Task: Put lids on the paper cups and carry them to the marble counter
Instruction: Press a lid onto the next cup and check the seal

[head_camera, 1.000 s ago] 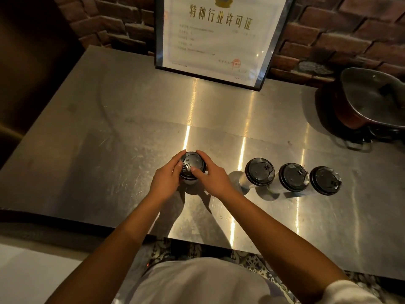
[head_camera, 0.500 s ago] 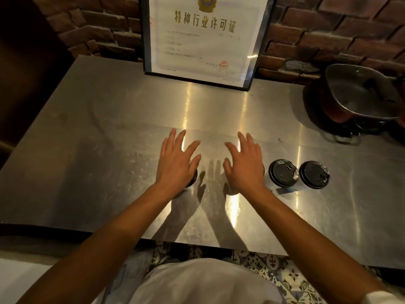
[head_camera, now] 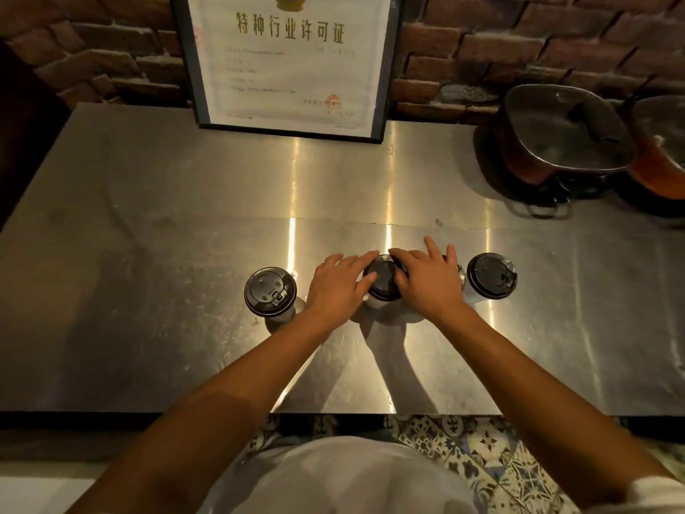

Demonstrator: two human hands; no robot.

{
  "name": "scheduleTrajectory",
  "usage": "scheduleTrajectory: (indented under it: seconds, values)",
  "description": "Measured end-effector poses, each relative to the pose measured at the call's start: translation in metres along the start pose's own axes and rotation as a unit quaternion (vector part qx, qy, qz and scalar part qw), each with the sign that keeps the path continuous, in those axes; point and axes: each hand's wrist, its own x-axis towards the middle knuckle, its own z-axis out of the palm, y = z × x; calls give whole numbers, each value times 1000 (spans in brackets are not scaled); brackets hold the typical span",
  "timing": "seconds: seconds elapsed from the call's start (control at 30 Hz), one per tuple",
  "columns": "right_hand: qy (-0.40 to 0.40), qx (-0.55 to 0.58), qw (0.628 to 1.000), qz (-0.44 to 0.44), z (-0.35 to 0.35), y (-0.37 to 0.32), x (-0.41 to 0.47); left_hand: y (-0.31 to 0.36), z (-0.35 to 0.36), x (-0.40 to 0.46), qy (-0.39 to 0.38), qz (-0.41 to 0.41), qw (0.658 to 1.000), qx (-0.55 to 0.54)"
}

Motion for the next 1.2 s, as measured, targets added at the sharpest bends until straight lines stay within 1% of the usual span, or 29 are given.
scheduleTrajectory:
  seconds: [0.13,0.17,0.23,0.3,0.37,0.47,0.57,0.73,0.83,1.03,1.1,1.2]
  values:
    - [0,17,1000,-14,3,0,-1,2,6,-2,-13,-25,999,-30]
    - [-1,22,1000,-16,4,0,-1,2,7,-2,-20,-33,998,-53]
    - [-4,33,999,-18,4,0,1,3,8,-2,-28,-56,989,-132]
    - [-5,48,999,-19,2,-2,4,6,8,-3,-29,-86,965,-244]
    - [2,55,998,-21,-1,-6,7,10,9,-3,-24,-120,933,-340]
    - [11,50,998,-30,-4,-12,11,15,4,0,-5,-162,902,-400]
    - [21,68,997,-31,-5,-17,13,15,-1,-1,5,-176,896,-408]
    - [45,110,993,-23,1,-28,8,5,-7,-15,10,-181,908,-379]
    - [56,133,989,-19,1,-36,-6,5,-12,-32,22,-185,907,-377]
    - [55,198,978,-14,20,-39,-39,2,-7,-65,21,-199,912,-359]
    - [52,222,974,3,31,-37,-47,1,-2,-72,19,-185,920,-346]
    - [52,294,953,48,42,-36,-58,0,6,-78,16,-168,924,-342]
